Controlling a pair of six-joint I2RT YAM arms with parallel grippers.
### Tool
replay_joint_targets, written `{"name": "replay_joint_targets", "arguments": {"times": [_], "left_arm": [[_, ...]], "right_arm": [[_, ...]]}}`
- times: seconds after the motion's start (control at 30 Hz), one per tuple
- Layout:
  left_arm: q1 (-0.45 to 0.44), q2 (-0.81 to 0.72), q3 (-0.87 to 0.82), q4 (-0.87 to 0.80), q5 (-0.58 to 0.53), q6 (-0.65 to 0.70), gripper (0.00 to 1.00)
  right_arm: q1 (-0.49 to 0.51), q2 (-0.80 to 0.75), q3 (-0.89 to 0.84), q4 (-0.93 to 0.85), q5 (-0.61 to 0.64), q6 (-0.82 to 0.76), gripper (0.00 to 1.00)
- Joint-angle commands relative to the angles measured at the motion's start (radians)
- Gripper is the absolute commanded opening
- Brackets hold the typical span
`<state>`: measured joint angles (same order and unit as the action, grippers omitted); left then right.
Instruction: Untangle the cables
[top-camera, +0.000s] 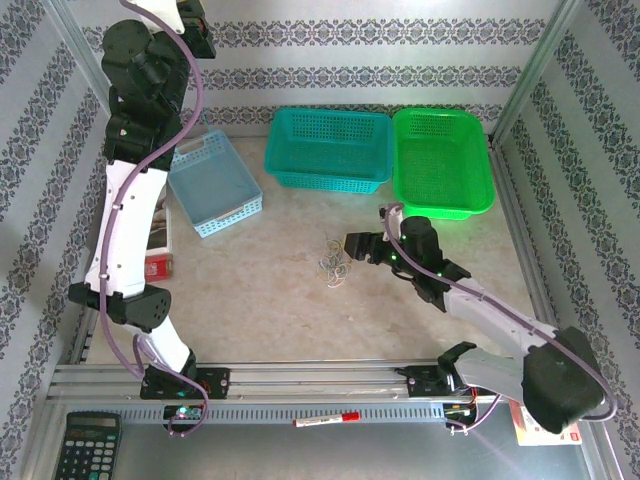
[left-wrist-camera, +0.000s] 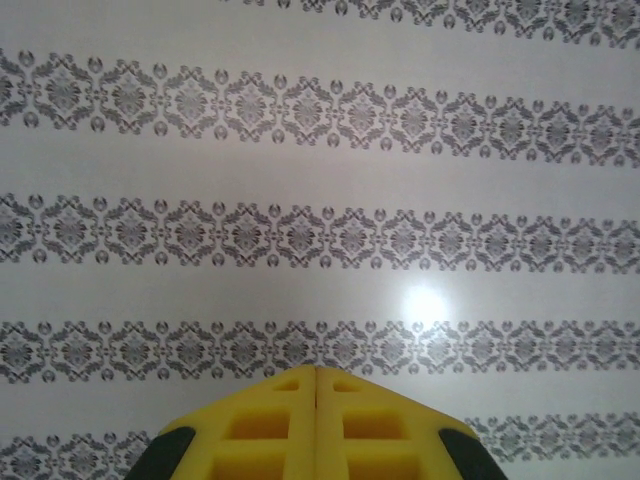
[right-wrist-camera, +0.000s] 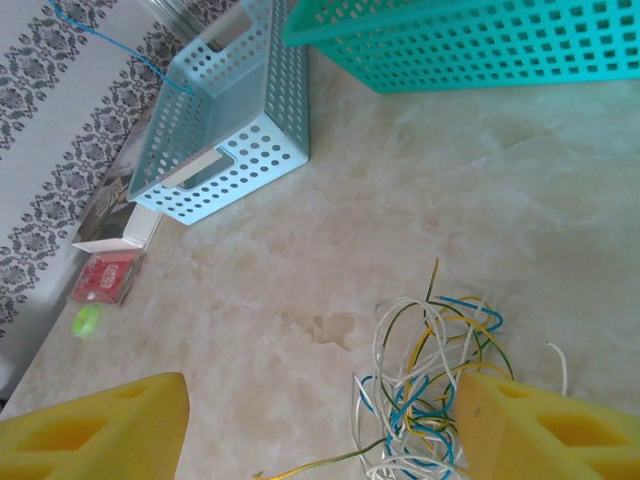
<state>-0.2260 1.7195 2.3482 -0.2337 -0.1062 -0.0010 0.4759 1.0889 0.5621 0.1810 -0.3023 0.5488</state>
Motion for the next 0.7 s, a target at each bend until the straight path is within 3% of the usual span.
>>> {"name": "replay_joint_targets", "arguments": {"times": [0.0,0.17,0.47,0.67], "left_arm": [[0.036,0.048,0.042,0.059,-0.023,0.050,0.00],[0.071,0.073,-0.034,0.065,-0.016,0.050,0.00],[0.179,0.015,-0.592,0.254,0.016,-0.043,0.00],[0.234,0.064,-0.713,0.217,0.057,-0.115,0.00]], "right_arm": [[-0.021,-0.052,-0.022,-0.080,0.008,-0.021,0.71],[-0.052,-0.126,-0.036,-0.131,-0.002,-0.017,0.71],[-0.065,-0.178,-0.045,-0.173,-0.056,-0.016,0.71],[-0.068,-0.211,-0.048,-0.224,-0.058,-0.033,0.71]]}}
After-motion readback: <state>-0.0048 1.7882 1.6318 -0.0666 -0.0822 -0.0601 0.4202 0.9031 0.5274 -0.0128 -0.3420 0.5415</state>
